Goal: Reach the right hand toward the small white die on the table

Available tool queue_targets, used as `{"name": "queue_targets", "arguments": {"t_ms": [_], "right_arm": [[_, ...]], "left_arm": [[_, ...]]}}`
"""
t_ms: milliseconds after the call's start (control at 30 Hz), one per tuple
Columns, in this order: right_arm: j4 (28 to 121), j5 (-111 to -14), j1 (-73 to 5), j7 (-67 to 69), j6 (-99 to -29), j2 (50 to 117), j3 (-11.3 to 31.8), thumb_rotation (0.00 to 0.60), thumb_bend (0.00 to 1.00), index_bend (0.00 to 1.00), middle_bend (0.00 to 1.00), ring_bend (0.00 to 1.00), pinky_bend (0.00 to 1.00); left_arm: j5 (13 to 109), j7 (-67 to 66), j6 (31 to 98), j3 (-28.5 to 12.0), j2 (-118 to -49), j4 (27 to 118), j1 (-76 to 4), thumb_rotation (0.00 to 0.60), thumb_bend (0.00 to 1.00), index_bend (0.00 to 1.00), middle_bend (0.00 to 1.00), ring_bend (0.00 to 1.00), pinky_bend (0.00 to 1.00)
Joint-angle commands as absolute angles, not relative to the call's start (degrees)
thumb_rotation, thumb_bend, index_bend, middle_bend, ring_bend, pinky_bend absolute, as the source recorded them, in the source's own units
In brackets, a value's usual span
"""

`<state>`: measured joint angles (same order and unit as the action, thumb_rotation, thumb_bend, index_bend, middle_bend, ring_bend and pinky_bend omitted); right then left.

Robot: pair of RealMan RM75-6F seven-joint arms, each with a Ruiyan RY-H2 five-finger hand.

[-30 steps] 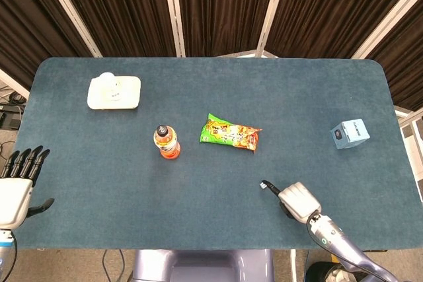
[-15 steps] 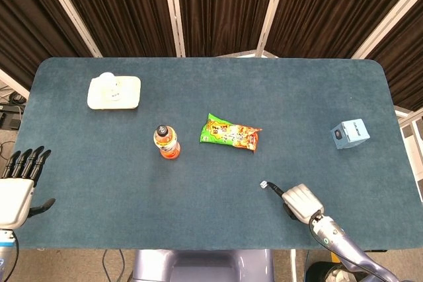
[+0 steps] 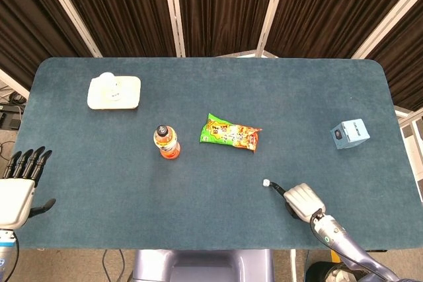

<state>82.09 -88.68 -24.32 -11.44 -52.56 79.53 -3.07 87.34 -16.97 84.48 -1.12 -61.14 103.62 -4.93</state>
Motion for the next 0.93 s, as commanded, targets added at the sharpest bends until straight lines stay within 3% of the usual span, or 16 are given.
{"name": "queue_targets", "arguments": {"t_ms": [33, 300, 467, 533, 600, 633, 667, 700, 733, 800, 833, 933], "right_arm": [[81.81, -87.79, -24.62, -11.15, -52.13, 79.56, -2.79, 0.6, 0.65, 0.09, 0.86, 0.81, 1.0], [83.27, -87.49, -24.53, -8.87, -54.86, 78.24, -1.59, 0.6, 0.65, 0.09, 0.86, 0.81, 1.0], [87.27, -90.42, -23.5, -7.32, -60.57, 75.34, -1.19, 0.6, 0.65, 0.09, 0.86, 0.81, 1.0], [89.45, -92.72, -22.55, -6.95, -64.63, 73.65, -1.13, 0.6, 0.59, 0.1, 0.85, 0.81, 0.98], [91.01, -95.09, -21.32, -6.65, -69.08, 72.31, -1.09, 0.6, 0.34, 0.1, 0.78, 0.75, 0.85], [91.61, -96.55, -20.48, -6.39, -72.09, 71.7, -0.94, 0.6, 0.16, 0.11, 0.67, 0.63, 0.68], [91.92, -97.81, -19.58, -6.08, -74.88, 71.26, -0.9, 0.6, 0.07, 0.11, 0.57, 0.51, 0.54], [92.23, -98.85, -18.55, -6.03, -77.47, 70.57, -1.02, 0.6, 0.0, 0.1, 0.4, 0.31, 0.32], [92.75, -99.43, -17.6, -6.27, -79.05, 69.64, -1.48, 0.6, 0.0, 0.08, 0.25, 0.14, 0.14], [94.15, -100.19, -15.85, -7.31, -82.1, 68.04, -1.89, 0.6, 0.0, 0.04, 0.08, 0.01, 0.01], [94.82, -100.58, -15.08, -7.7, -83.49, 67.55, -2.02, 0.6, 0.0, 0.02, 0.03, 0.0, 0.0], [96.25, -101.9, -13.12, -7.31, -86.91, 66.55, -2.72, 0.6, 0.0, 0.0, 0.0, 0.0, 0.0]], "left_arm": [[87.32, -16.95, 84.44, -1.09, -61.15, 103.64, -4.95, 0.6, 0.0, 0.0, 0.0, 0.0, 0.0], [87.19, -16.92, 84.34, -1.07, -61.15, 103.65, -5.02, 0.6, 0.0, 0.0, 0.0, 0.0, 0.0], [87.38, -16.75, 84.48, -0.98, -61.05, 103.82, -4.98, 0.6, 0.0, 0.0, 0.0, 0.0, 0.0], [87.57, -16.42, 84.68, -0.96, -60.89, 103.93, -4.92, 0.6, 0.0, 0.0, 0.0, 0.0, 0.0], [87.8, -15.96, 84.95, -0.94, -60.66, 104.01, -4.83, 0.6, 0.0, 0.0, 0.0, 0.0, 0.0], [87.93, -15.63, 85.13, -0.95, -60.51, 104.08, -4.77, 0.6, 0.0, 0.0, 0.0, 0.0, 0.0], [88.09, -15.2, 85.42, -0.99, -60.3, 104.18, -4.69, 0.6, 0.0, 0.0, 0.0, 0.0, 0.0], [88.31, -14.7, 85.8, -1.03, -60.05, 104.3, -4.57, 0.6, 0.0, 0.0, 0.0, 0.0, 0.0], [88.55, -14.26, 86.15, -1.04, -59.79, 104.38, -4.45, 0.6, 0.0, 0.0, 0.0, 0.0, 0.0], [89.11, -13.32, 86.89, -0.99, -59.25, 104.54, -4.15, 0.6, 0.0, 0.0, 0.0, 0.0, 0.0], [89.39, -12.88, 87.26, -0.96, -58.99, 104.62, -4.0, 0.6, 0.0, 0.0, 0.0, 0.0, 0.0], [90.21, -13.05, 89.05, -1.08, -58.32, 104.34, -3.32, 0.6, 0.0, 0.0, 0.0, 0.0, 0.0]]}}
